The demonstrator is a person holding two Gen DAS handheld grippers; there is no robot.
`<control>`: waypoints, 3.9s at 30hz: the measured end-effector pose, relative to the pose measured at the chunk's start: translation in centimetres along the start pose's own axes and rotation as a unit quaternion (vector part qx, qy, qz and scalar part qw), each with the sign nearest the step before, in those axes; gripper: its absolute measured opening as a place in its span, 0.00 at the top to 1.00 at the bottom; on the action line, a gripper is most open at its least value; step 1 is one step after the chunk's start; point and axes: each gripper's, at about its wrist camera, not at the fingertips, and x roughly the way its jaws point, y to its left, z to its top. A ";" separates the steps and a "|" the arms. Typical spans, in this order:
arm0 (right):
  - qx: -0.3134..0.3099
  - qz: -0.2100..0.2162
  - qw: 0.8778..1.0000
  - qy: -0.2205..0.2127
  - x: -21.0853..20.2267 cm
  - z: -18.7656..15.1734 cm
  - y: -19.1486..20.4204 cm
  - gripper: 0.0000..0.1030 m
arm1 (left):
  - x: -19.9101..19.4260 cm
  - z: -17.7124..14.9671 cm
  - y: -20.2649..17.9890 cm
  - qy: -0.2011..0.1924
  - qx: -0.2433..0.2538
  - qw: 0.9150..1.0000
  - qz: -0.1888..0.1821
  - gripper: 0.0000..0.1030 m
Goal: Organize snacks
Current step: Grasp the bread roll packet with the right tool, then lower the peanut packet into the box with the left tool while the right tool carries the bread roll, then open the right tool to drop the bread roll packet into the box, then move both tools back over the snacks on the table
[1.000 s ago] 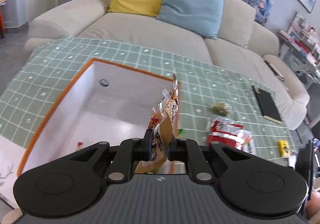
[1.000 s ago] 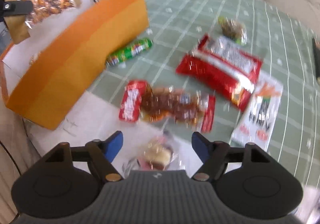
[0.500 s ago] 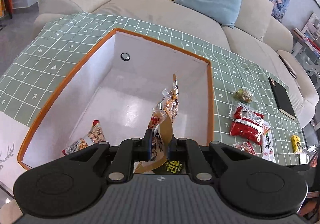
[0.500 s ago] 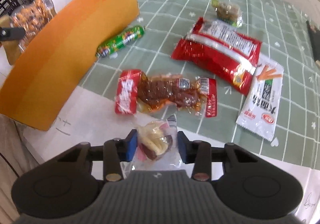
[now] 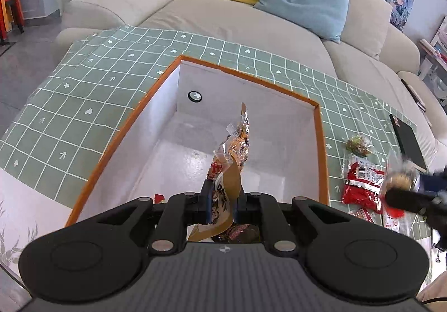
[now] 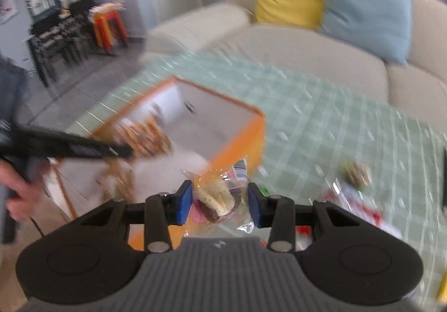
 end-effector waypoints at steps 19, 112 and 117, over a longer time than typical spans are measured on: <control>-0.241 0.018 0.966 0.093 11.2 2.4 8.9 0.62 | 4.1 0.6 1.7 0.060 0.057 0.995 0.058 0.86; 0.101 -0.097 0.988 0.059 -2.7 -16.1 -6.1 0.23 | 0.7 -13.5 -16.4 0.030 0.228 0.972 -0.046 0.44; 0.107 -0.113 0.985 0.070 -1.0 -15.5 -6.7 0.27 | 2.0 -13.2 -17.0 0.010 0.251 0.967 -0.044 0.48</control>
